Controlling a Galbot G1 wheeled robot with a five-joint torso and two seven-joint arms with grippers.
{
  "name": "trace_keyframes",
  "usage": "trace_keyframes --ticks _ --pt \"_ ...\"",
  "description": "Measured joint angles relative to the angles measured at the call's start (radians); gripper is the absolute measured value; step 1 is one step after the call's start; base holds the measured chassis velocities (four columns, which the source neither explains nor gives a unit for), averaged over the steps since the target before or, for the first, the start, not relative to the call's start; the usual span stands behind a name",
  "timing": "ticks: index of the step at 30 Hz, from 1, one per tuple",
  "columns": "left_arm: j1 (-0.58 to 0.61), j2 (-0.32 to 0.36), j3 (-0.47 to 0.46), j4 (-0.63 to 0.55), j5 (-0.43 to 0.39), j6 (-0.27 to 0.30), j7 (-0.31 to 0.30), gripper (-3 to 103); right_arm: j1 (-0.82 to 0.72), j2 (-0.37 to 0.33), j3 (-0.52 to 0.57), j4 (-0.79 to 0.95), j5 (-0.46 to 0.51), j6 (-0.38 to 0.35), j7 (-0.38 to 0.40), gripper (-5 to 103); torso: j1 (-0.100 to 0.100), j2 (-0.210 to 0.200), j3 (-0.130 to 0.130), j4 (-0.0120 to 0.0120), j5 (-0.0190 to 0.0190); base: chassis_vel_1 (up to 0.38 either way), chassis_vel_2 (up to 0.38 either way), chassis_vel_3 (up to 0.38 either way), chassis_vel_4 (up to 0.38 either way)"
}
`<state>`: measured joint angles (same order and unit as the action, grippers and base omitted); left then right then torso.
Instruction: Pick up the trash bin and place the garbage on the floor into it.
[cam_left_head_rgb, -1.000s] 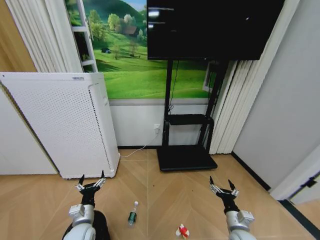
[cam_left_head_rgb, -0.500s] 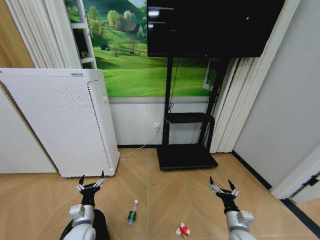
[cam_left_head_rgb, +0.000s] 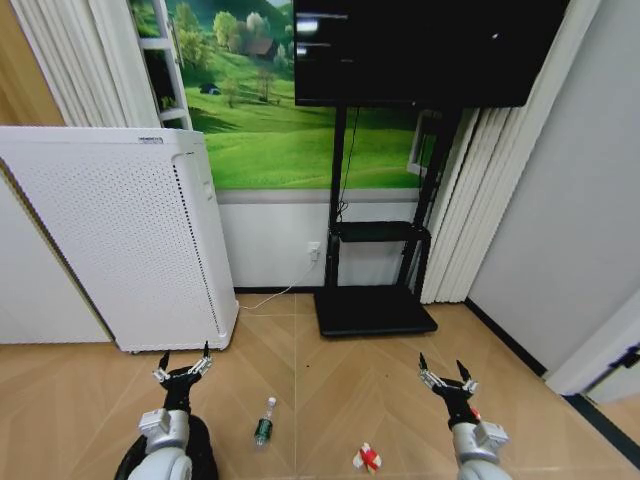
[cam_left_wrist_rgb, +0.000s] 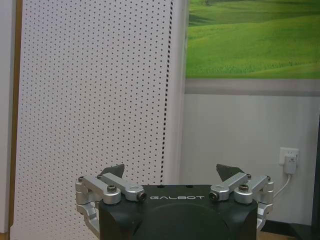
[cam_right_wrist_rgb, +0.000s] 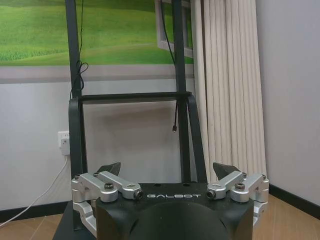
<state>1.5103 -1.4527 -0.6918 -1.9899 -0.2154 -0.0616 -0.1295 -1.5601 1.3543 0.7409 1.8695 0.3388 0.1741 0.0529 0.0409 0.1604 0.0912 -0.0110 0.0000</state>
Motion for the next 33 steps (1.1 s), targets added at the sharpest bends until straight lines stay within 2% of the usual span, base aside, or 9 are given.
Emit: trace_keyframes --ticks 9,14,21,22,23,24,26,29,33 --pt "-0.006 0.0 0.009 0.008 -0.015 0.005 -0.005 100 0.005 0.001 -0.004 -0.009 -0.001 0.003 -0.001 100 -0.005 -0.038 -0.033 0.0 0.0 0.0 0.0 0.0 0.0" --pt "-0.008 0.0 0.011 0.011 -0.019 0.003 -0.007 100 0.007 0.003 -0.007 -0.013 -0.003 0.004 -0.001 100 -0.006 -0.047 -0.041 0.0 0.0 0.0 0.0 0.0 0.0" --pt "0.016 0.019 -0.011 -0.022 0.045 0.027 -0.03 100 0.008 -0.003 -0.009 -0.016 -0.005 0.004 -0.001 100 -0.006 -0.048 -0.042 0.0 0.0 0.0 0.0 0.0 0.0" --pt "0.031 0.031 -0.031 -0.043 0.05 0.043 -0.048 100 0.008 -0.008 -0.007 -0.019 -0.004 0.005 -0.002 100 -0.006 -0.048 -0.042 -0.0001 -0.0001 0.0 0.0 0.0 0.0" --pt "0.06 0.047 -0.065 -0.073 0.05 0.084 -0.087 100 0.01 -0.014 -0.004 -0.026 -0.004 0.008 -0.001 100 -0.006 -0.047 -0.042 -0.0001 0.0 0.0 0.0 0.0 0.0" --pt "0.06 0.047 -0.065 -0.073 0.05 0.084 -0.087 100 0.01 -0.014 -0.004 -0.026 -0.004 0.008 -0.001 100 -0.006 -0.047 -0.042 -0.0001 0.0 0.0 0.0 0.0 0.0" --pt "0.116 0.073 -0.126 -0.114 0.038 0.147 -0.145 100 0.016 -0.021 -0.004 -0.032 0.0 0.011 -0.002 100 -0.005 -0.045 -0.041 0.0002 -0.0001 0.0 0.0 0.0 0.0" --pt "0.164 0.099 -0.184 -0.13 0.012 0.184 -0.166 100 0.02 -0.024 -0.004 -0.033 0.007 0.012 -0.002 100 -0.005 -0.044 -0.04 0.0003 0.0 0.0 0.0 0.0 0.0" --pt "0.216 0.131 -0.258 -0.12 -0.003 0.203 -0.165 100 0.024 -0.028 -0.004 -0.033 0.02 0.012 -0.001 100 -0.005 -0.043 -0.039 -0.0001 -0.0003 0.0 0.0 0.0 0.0"
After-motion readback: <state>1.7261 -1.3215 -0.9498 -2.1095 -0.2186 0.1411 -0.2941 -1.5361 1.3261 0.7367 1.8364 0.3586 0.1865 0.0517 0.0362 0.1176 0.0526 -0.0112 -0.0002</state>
